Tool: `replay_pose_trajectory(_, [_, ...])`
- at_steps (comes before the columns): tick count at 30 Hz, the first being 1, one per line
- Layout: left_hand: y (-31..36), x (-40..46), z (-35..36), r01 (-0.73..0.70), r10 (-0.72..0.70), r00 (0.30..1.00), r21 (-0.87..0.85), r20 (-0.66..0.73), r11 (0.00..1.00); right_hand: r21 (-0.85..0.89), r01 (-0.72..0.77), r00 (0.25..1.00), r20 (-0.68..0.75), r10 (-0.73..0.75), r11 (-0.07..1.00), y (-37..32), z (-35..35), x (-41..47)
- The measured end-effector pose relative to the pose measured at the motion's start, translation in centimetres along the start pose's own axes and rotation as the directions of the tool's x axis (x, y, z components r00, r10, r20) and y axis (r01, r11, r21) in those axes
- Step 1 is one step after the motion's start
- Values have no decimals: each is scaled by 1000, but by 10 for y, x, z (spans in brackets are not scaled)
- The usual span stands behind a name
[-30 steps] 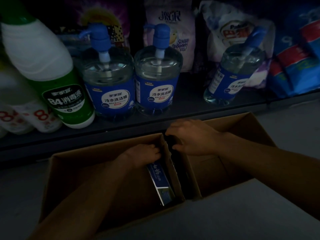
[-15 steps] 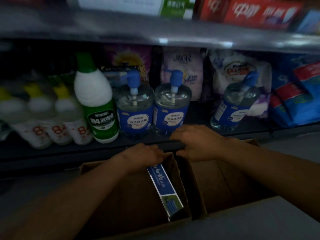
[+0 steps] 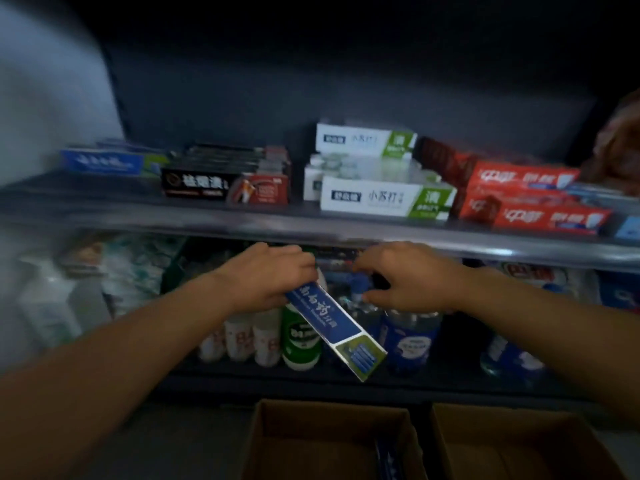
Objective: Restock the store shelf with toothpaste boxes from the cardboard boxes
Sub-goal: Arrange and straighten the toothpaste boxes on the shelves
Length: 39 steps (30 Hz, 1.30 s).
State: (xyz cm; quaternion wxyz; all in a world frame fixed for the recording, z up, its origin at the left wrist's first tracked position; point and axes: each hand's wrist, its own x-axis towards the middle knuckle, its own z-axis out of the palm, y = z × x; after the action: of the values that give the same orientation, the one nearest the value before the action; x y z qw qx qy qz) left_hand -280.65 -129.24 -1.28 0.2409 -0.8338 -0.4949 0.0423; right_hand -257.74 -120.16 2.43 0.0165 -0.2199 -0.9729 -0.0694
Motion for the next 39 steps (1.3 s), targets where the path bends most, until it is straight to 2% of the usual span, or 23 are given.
replay_pose_trajectory(3, [-35, -28, -36, 67, -63, 996, 79, -57, 995, -7, 30, 998, -54, -30, 1000, -13, -42, 27])
replay_pose_trajectory(6, [-71, -60, -67, 153, -140, 985, 142, -101, 978, 59, 85, 989, -124, -77, 995, -35, -82, 56])
replay_pose_trajectory(10, [-114, -99, -97, 296, -278, 952, 151, -128, 943, 109, 128, 983, -147, -112, 986, -69, -116, 102])
replay_pose_trajectory(15, [-156, -141, -113, 529, -513, 848, 150, -136, 835, 230, 130, 990, -87, -113, 964, -106, -131, 160])
replay_pose_trajectory(19, [-179, -170, -110, 624, -623, 779, 189, -74, 758, 338, 138, 990, -86, -115, 931, -133, -136, 202])
replay_pose_trajectory(21, [-189, -179, -105, 644, -653, 757, 192, -21, 740, 356, 139, 990, -84, -116, 924, -143, -136, 215])
replay_pose_trajectory(26, [-224, -205, -89, 685, -683, 721, 25, 119, 728, 357, 156, 987, -101, -128, 921, -164, -132, 253])
replay_pose_trajectory(31, [-265, -208, -76, 714, -704, 700, -74, 119, 697, 284, 145, 983, -149, -106, 948, -166, -136, 293])
replay_pose_trajectory(34, [-290, -202, -66, 739, -719, 673, -165, 173, 653, 242, 135, 981, -169, -95, 961, -164, -136, 318])
replay_pose_trajectory(39, [-320, -200, -37, 749, -717, 663, -191, 214, 635, 156, 103, 985, -152, -79, 982, -162, -118, 355])
